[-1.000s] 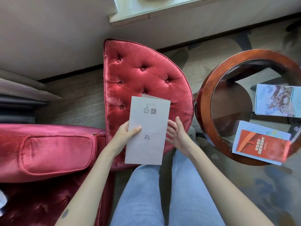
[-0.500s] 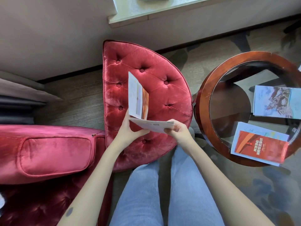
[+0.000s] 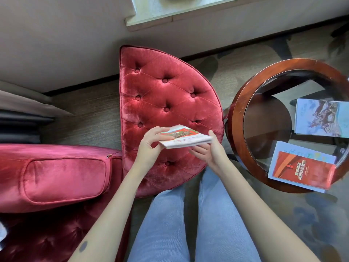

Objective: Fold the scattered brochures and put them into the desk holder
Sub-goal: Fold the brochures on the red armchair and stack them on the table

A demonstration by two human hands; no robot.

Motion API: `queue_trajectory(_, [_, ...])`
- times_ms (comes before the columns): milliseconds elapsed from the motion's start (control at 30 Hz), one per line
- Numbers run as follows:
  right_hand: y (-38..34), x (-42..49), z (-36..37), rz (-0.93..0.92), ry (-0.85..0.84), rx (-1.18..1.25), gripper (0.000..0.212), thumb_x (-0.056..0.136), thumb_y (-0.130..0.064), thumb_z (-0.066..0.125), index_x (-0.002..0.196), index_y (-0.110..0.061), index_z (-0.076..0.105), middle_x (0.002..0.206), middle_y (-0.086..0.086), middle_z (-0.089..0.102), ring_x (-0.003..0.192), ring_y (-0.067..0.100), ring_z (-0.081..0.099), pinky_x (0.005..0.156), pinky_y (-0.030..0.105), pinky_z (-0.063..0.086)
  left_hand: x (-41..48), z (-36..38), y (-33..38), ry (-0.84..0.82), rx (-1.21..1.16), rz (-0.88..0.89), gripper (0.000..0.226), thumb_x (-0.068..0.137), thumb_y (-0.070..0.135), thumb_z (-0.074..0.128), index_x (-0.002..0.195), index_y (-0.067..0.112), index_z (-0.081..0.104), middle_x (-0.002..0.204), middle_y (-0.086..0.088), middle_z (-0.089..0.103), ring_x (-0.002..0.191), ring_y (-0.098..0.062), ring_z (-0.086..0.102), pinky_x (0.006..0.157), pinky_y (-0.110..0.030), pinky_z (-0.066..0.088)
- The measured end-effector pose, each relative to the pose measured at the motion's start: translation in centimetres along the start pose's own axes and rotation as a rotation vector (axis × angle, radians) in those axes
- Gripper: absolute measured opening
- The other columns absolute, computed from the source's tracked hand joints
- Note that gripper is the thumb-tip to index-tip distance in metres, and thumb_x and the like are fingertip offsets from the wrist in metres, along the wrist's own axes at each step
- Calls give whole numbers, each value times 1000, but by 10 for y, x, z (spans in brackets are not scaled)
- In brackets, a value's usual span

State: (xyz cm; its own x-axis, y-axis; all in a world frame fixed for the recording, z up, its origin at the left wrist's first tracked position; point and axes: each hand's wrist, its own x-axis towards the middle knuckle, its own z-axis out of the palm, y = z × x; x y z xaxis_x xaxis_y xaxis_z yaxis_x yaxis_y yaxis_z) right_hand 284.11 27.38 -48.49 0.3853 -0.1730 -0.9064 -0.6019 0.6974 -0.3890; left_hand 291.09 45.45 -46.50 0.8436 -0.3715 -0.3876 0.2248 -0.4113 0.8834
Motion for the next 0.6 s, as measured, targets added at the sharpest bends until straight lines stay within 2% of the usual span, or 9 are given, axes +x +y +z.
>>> queue_trajectory(33, [-3, 0, -3, 94, -78, 7, 54, 96, -51, 32, 104, -6, 61, 95, 13, 73, 81, 22, 71, 63, 34, 60, 1, 1, 1, 5, 68, 5, 24, 80, -8, 62, 98, 6, 72, 124, -4, 57, 130, -24, 37, 113, -36, 24])
queue_trajectory(100, [-9, 1, -9, 177, -215, -49, 62, 93, -60, 30, 104, -12, 67, 97, 8, 74, 83, 17, 71, 61, 27, 57, 1, 3, 3, -1, 123, -28, 25, 81, -8, 63, 96, 10, 73, 136, 3, 46, 138, -17, 21, 115, -31, 14])
queue_trajectory(167, [-14, 2, -10, 182, -302, -126, 49, 91, -50, 44, 117, -12, 63, 112, 10, 69, 90, 17, 68, 66, 26, 56, -1, 3, 4, -13, 111, -57, 24, 81, -4, 66, 95, 15, 73, 144, 10, 33, 141, -10, 7, 114, -26, 7])
queue_trajectory(233, [-16, 5, -11, 131, -332, -184, 38, 91, -27, 54, 124, -7, 57, 115, 14, 66, 86, 17, 66, 67, 25, 56, -1, 2, 2, -9, 108, -91, 26, 83, -5, 62, 97, 14, 73, 151, 8, 25, 143, -10, 1, 114, -26, 5])
queue_trajectory(300, [-16, 8, -13, 19, -305, -243, 32, 92, -10, 52, 123, -5, 55, 108, 13, 68, 83, 17, 68, 69, 27, 56, -1, 4, 4, 66, 24, -154, 40, 86, -11, 50, 114, 13, 66, 154, 2, 24, 145, -13, 6, 119, -31, 8])
queue_trajectory(367, [-19, 6, -15, -82, -288, -367, 27, 93, -8, 52, 118, -16, 58, 107, 11, 68, 89, 20, 68, 78, 35, 56, 2, 4, 8, 254, -286, -334, 56, 89, -12, 39, 138, 16, 43, 153, -3, 27, 143, -19, 20, 119, -39, 18])
queue_trajectory(433, [-22, 3, -18, -134, -306, -495, 27, 93, -10, 53, 114, -26, 59, 108, 8, 68, 92, 22, 66, 83, 39, 53, 7, 3, 8, 407, -587, -518, 54, 96, -1, 36, 146, 17, 26, 152, -9, 28, 137, -24, 35, 115, -41, 27])
queue_trajectory(500, [-24, 1, -23, -148, -388, -551, 28, 93, -10, 53, 114, -29, 59, 107, 4, 69, 92, 17, 67, 81, 32, 55, 12, 5, 6, 430, -651, -602, 48, 100, 15, 37, 147, 16, 23, 149, -11, 33, 132, -26, 42, 110, -41, 32])
queue_trajectory(600, [-29, -4, -36, -129, -532, -658, 28, 93, -12, 53, 117, -26, 59, 109, 4, 70, 97, 16, 67, 83, 27, 55, 21, 9, 4, 364, -623, -629, 54, 99, 32, 42, 145, 10, 25, 144, -9, 43, 128, -23, 47, 110, -45, 35])
